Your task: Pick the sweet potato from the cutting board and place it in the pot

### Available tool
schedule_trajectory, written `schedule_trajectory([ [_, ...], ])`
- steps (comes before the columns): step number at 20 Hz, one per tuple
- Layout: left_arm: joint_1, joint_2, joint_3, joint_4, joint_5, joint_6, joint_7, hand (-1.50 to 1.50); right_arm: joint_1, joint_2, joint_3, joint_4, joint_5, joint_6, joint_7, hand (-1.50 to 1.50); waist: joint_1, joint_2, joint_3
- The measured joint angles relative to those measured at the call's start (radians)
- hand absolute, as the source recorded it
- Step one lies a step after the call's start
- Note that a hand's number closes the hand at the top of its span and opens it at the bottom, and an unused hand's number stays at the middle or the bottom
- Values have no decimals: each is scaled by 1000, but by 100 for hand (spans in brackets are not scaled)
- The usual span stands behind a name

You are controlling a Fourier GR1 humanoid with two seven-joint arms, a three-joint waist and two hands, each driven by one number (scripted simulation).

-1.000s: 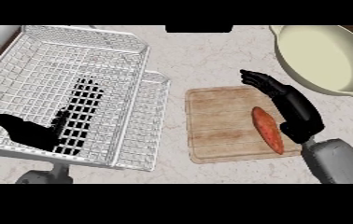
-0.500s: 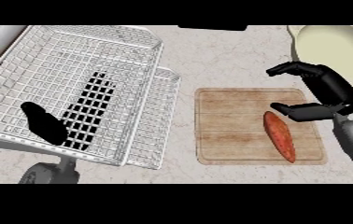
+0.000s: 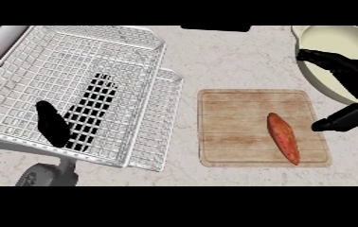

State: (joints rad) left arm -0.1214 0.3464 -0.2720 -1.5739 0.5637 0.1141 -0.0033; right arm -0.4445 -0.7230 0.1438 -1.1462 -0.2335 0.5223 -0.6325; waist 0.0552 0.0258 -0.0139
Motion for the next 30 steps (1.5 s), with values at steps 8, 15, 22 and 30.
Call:
schedule_trajectory([
  [8,-17,6,-17,22,0,2,-11,0,-76,-153,170,-80,190,61,56,-150,10,-7,-4],
  [15,-7,21,-20,22,-3,10,-23,0,-98,-217,334,-178,356,56,67,-150,-3,-14,-6],
  [22,9,40,-23,11,-11,22,-33,0,-92,-227,425,-203,416,38,63,-150,-18,-16,-6],
  [30,21,55,-26,4,-15,31,-44,0,-75,-212,499,-192,492,-9,60,-150,-31,-16,-5],
])
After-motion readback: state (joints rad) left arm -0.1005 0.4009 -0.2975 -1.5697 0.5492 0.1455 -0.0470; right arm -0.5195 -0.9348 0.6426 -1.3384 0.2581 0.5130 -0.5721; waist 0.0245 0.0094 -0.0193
